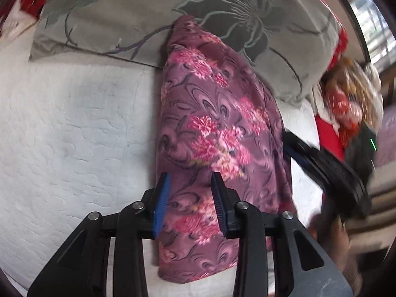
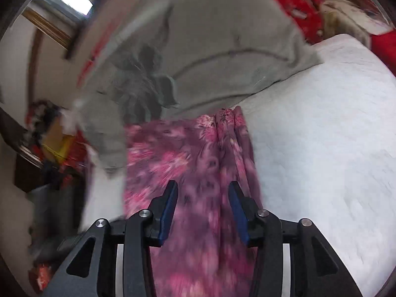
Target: Fold small clothes
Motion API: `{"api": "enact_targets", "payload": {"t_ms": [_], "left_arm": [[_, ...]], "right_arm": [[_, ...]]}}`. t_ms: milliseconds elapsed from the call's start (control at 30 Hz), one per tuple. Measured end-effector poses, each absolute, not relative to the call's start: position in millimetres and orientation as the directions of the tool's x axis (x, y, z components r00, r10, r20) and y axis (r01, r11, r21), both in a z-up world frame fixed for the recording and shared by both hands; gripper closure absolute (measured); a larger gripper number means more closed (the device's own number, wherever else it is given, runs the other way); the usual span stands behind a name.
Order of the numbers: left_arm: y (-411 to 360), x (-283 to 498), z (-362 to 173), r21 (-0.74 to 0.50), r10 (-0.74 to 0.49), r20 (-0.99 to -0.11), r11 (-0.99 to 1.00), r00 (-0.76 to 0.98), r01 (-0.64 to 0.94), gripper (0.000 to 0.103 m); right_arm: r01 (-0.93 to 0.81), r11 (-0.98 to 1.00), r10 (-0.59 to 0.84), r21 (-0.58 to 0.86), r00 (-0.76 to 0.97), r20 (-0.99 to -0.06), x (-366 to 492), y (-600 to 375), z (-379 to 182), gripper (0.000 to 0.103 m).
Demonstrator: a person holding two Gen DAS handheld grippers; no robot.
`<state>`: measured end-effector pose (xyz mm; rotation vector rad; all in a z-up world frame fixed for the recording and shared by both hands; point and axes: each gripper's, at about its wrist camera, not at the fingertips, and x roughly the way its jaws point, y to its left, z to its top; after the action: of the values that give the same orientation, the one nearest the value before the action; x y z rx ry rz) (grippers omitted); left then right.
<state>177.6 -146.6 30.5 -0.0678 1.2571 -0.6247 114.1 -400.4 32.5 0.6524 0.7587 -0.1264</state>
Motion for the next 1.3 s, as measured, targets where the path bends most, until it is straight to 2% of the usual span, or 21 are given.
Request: {"api": "enact_targets", "payload": {"t_ms": [67,133,200,267,400,467,533,633,700,733,800,900,1033,1133,1200,1233,1267,1300], "left_arm": [[-146,177,36,-0.337,-0.452,-0.866,0.842,0.212,0.422,0.071],[-148,176,39,-0.264,-0.405,-0.871,0.863,0.279,0.430,0.066],[-148,179,32,-0.223,-0.373,-0.875,0.876,0.308,0.427,0.062],[-154,182,16,-0.219,-0.360,-0.889,0.876,0.283,0.429,0.058],[-160,177,9,-0.192,-0.350,-0.887,0.874,0.302,0.447,0.057],[-154,173,16,-0.191,-0.351,-0.889,0.868,0.294,0.458,0.057],[-146,166,22,-0.222,-0.371,-0.887,0.865,0.275,0.450,0.057],[-137,147,18,-0.263,-0.397,-0.887,0.854,0.236,0.449,0.057],[-140,132,4,-0.227,-0.358,-0.906,0.861,0.225,0.455,0.057],[-144,124,-4,-0.202,-0.330,-0.919,0.865,0.216,0.459,0.057],[-150,113,-9,-0.165,-0.296,-0.929,0.869,0.223,0.467,0.056],[-155,102,-8,-0.121,-0.272,-0.928,0.868,0.257,0.481,0.056],[-154,98,-9,-0.113,-0.254,-0.935,0.875,0.247,0.470,0.056],[-151,100,-7,-0.116,-0.252,-0.937,0.879,0.243,0.463,0.056],[-154,100,-7,-0.116,-0.247,-0.938,0.883,0.242,0.454,0.056],[-153,100,-7,-0.113,-0.244,-0.939,0.884,0.242,0.453,0.056],[-154,99,-6,-0.111,-0.240,-0.940,0.885,0.241,0.451,0.056],[-143,94,-4,-0.112,-0.240,-0.941,0.886,0.239,0.449,0.056]], "right_arm": [[0.366,0.793,0.112,0.487,0.699,-0.707,135,-400,19,0.060],[0.340,0.799,0.123,0.496,0.715,-0.688,140,-398,22,0.097],[0.287,0.825,0.087,0.487,0.787,-0.611,131,-396,41,0.099],[0.316,0.821,0.022,0.476,0.815,-0.579,123,-403,48,0.099],[0.454,0.803,-0.022,0.385,0.669,-0.743,134,-418,10,0.099],[0.440,0.788,-0.007,0.431,0.706,-0.708,122,-418,11,0.097],[0.423,0.758,0.017,0.496,0.747,-0.664,100,-419,19,0.091],[0.326,0.728,0.172,0.603,0.764,-0.621,74,-416,14,0.079],[0.313,0.745,0.196,0.589,0.741,-0.642,59,-406,3,0.062],[0.325,0.770,0.191,0.548,0.703,-0.685,54,-398,-6,0.063],[0.301,0.811,0.179,0.501,0.687,-0.704,47,-391,-8,0.095],[0.257,0.835,0.135,0.487,0.762,-0.633,25,-386,12,0.096],[0.326,0.870,0.077,0.369,0.650,-0.756,23,-384,-6,0.095],[0.311,0.858,0.097,0.408,0.682,-0.725,2,-380,1,0.087],[0.298,0.851,0.129,0.433,0.681,-0.721,-16,-378,0,0.074],[0.299,0.857,0.126,0.420,0.669,-0.732,-20,-375,-3,0.071],[0.301,0.866,0.120,0.399,0.650,-0.751,-22,-373,-5,0.070],[0.298,0.879,0.114,0.372,0.627,-0.771,-23,-371,-10,0.077]]}}
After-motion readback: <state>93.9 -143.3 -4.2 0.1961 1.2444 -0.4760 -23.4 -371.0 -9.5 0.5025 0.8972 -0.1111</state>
